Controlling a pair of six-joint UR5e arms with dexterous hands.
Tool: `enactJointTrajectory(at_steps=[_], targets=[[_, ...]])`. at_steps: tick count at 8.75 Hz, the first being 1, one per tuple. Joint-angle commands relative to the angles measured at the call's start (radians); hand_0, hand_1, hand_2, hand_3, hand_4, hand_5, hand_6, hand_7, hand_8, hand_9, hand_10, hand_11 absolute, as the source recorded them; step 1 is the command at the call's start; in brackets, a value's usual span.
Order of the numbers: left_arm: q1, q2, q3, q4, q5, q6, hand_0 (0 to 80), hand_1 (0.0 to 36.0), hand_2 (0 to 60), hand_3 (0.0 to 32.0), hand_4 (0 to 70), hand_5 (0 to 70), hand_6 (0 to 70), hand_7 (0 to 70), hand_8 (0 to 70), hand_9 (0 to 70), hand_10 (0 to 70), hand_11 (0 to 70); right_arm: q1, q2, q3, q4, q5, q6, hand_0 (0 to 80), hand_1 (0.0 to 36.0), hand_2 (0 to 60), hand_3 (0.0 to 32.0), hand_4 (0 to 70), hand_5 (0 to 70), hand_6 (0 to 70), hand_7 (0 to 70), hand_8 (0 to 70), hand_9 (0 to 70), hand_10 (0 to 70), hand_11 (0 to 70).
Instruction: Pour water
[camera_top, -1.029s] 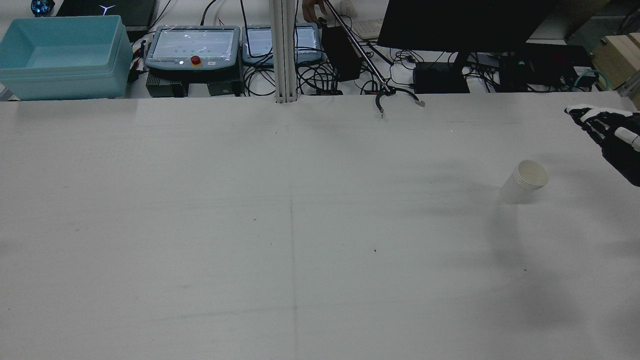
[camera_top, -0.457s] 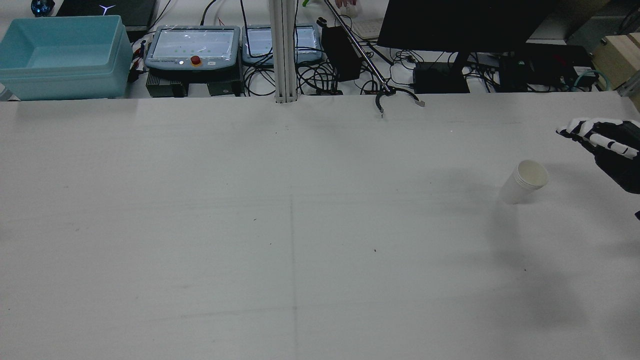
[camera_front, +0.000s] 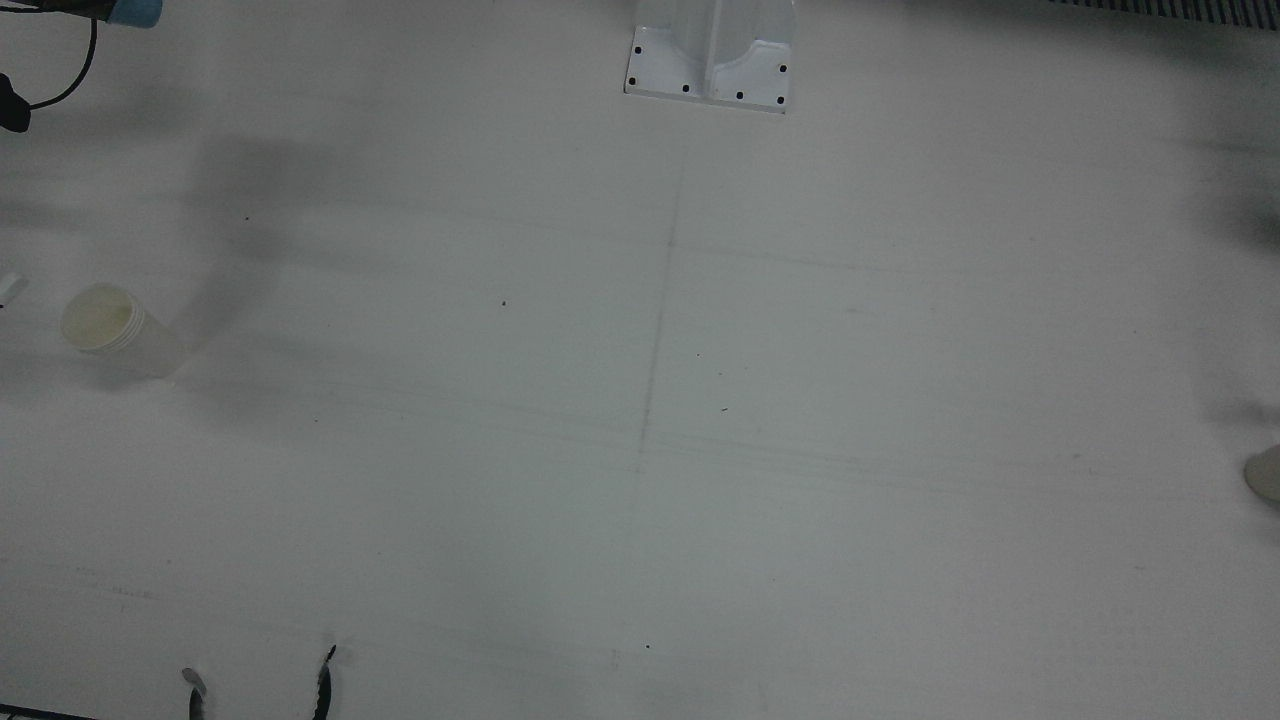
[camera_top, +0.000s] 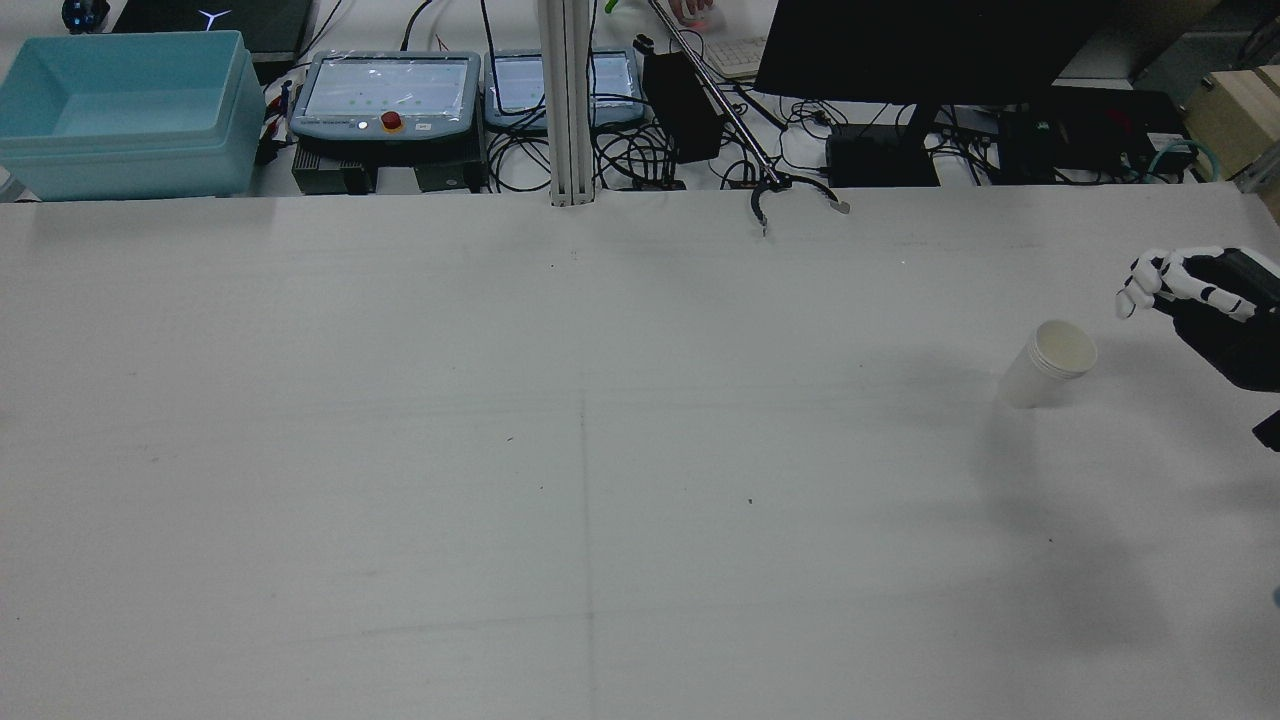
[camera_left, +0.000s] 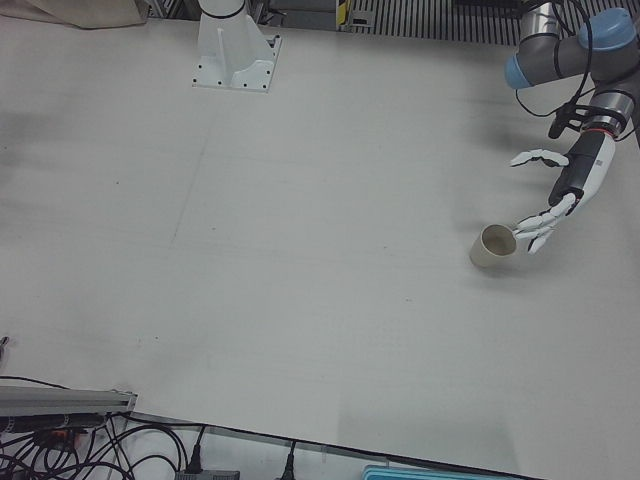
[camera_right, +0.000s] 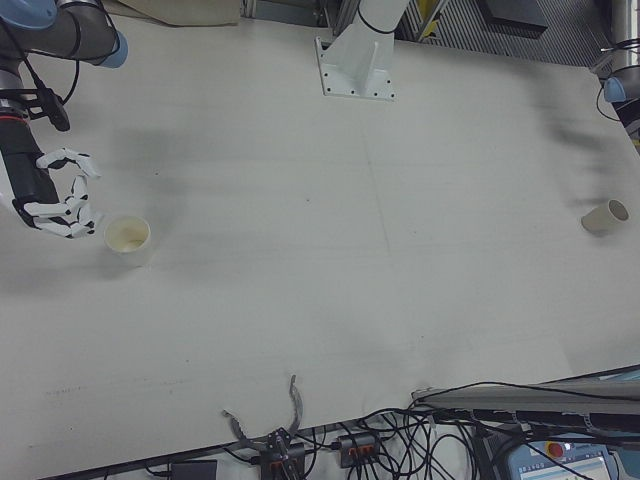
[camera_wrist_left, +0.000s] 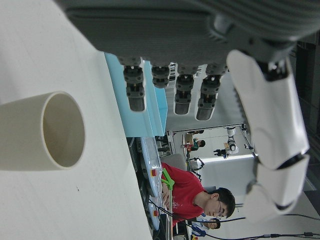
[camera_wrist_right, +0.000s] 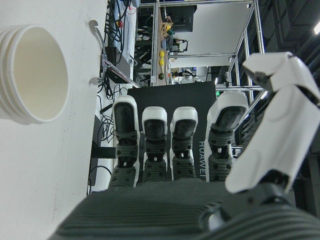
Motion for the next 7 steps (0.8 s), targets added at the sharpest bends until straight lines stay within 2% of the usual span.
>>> enactJointTrajectory(at_steps=[1, 2, 3, 4, 5, 7], targets=[[-0.001, -0.080, 0.150, -0.087, -0.031, 0.048, 53.2, 20.3, 25.6, 0.0, 25.1, 15.0, 16.6, 17.1, 8.1, 8.5, 12.2, 19.6, -0.007, -0.003, -0.004, -0.005, -0.003, -0.005, 45.2, 8.1, 41.3, 0.0, 66.5, 52.9, 56.8, 67.3, 50.5, 68.2, 39.2, 54.5], [-0.001, -0.079, 0.181, -0.153, -0.099, 0.130, 58.9, 25.3, 26.2, 0.0, 25.9, 16.7, 17.0, 17.7, 8.6, 8.7, 12.2, 20.1, -0.011, -0.005, -0.004, -0.005, -0.009, -0.002, 43.6, 6.1, 41.9, 0.0, 70.0, 56.2, 61.2, 70.0, 53.9, 70.0, 43.1, 59.7], [0.002, -0.082, 0.184, -0.171, -0.111, 0.173, 54.6, 21.9, 26.5, 0.0, 25.5, 14.2, 15.6, 16.3, 8.1, 7.8, 11.4, 18.6, -0.011, -0.006, -0.004, -0.005, -0.012, 0.001, 45.4, 6.5, 41.2, 0.0, 70.0, 59.1, 64.4, 70.0, 55.9, 70.0, 45.1, 62.6], [0.002, -0.088, 0.198, -0.189, -0.112, 0.195, 52.6, 19.7, 26.0, 0.0, 25.4, 13.3, 15.2, 15.8, 8.1, 8.1, 11.4, 18.4, -0.015, -0.011, -0.002, -0.005, -0.012, 0.003, 47.4, 9.9, 43.3, 0.0, 70.0, 58.9, 65.0, 70.0, 56.1, 70.0, 45.3, 63.2], [0.003, -0.100, 0.234, -0.211, -0.108, 0.206, 48.9, 15.3, 23.5, 0.0, 24.3, 11.5, 13.4, 13.6, 6.8, 5.7, 9.6, 15.5, -0.025, -0.011, -0.004, -0.005, -0.012, 0.000, 48.2, 11.5, 44.8, 0.0, 70.0, 58.1, 65.1, 70.0, 56.1, 70.0, 44.8, 62.6], [0.009, -0.103, 0.271, -0.261, -0.098, 0.302, 40.6, 6.8, 19.6, 0.0, 18.7, 5.4, 9.2, 10.0, 4.6, 2.2, 6.3, 9.8, -0.044, -0.011, -0.005, -0.005, -0.010, -0.009, 47.9, 11.3, 44.2, 0.0, 70.0, 56.8, 64.7, 70.0, 55.7, 70.0, 44.3, 61.9]])
